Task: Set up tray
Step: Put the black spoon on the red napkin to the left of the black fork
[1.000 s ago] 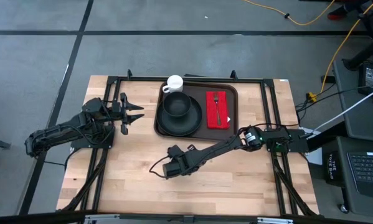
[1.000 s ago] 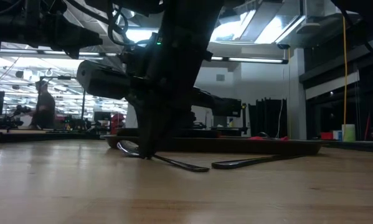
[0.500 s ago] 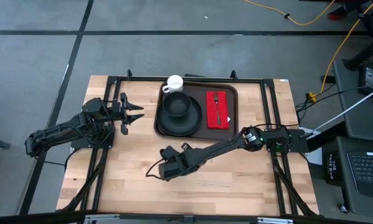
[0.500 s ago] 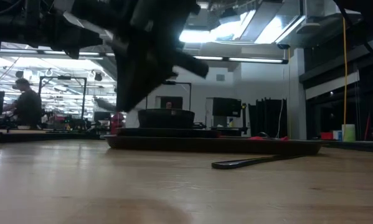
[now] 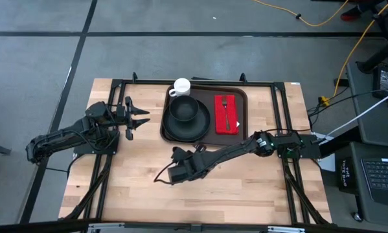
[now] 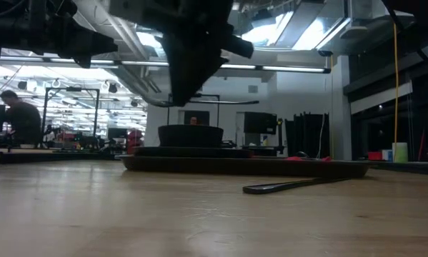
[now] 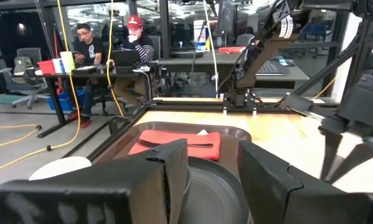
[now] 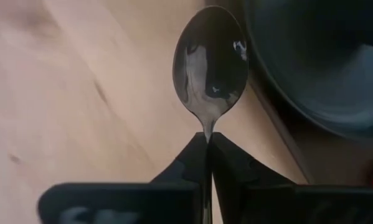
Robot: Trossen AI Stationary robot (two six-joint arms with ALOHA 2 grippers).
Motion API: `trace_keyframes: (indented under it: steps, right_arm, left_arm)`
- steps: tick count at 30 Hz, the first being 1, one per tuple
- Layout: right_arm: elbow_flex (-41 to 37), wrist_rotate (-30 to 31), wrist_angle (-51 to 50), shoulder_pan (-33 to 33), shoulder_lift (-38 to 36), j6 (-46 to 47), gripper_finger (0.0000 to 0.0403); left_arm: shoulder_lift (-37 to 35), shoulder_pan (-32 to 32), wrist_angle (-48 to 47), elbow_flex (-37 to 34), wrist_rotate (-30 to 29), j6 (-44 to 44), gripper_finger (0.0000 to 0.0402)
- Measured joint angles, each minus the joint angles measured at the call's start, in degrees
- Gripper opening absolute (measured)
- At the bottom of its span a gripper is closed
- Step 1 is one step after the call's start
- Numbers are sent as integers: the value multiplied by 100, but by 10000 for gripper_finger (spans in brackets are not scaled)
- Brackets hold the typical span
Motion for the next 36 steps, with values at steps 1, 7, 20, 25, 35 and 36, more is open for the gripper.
trace_keyframes:
  steps: [1, 7, 20, 25, 35, 36]
  right_arm:
    - [-2, 9, -95, 1, 0, 61, 22]
    - [-4, 356, -91, 84, 0, 153, 17]
    - [-4, 447, 436, 262, 7, 342, 20]
    - [-6, 474, 1099, 275, 15, -78, 16]
    - [-287, 400, 1959, 275, 43, -393, 22]
    - [-311, 291, 1998, 274, 52, -441, 22]
  left_arm:
    - [0, 0, 0, 0, 0, 3, 130]
    - [0, 1, -29, 0, 0, 3, 130]
    - [0, 1, -35, 0, 0, -31, 130]
    - [0, 1, -37, 0, 0, -31, 130]
    - [0, 0, -39, 0, 46, -31, 130]
    - [0, 1, -37, 0, 48, -31, 130]
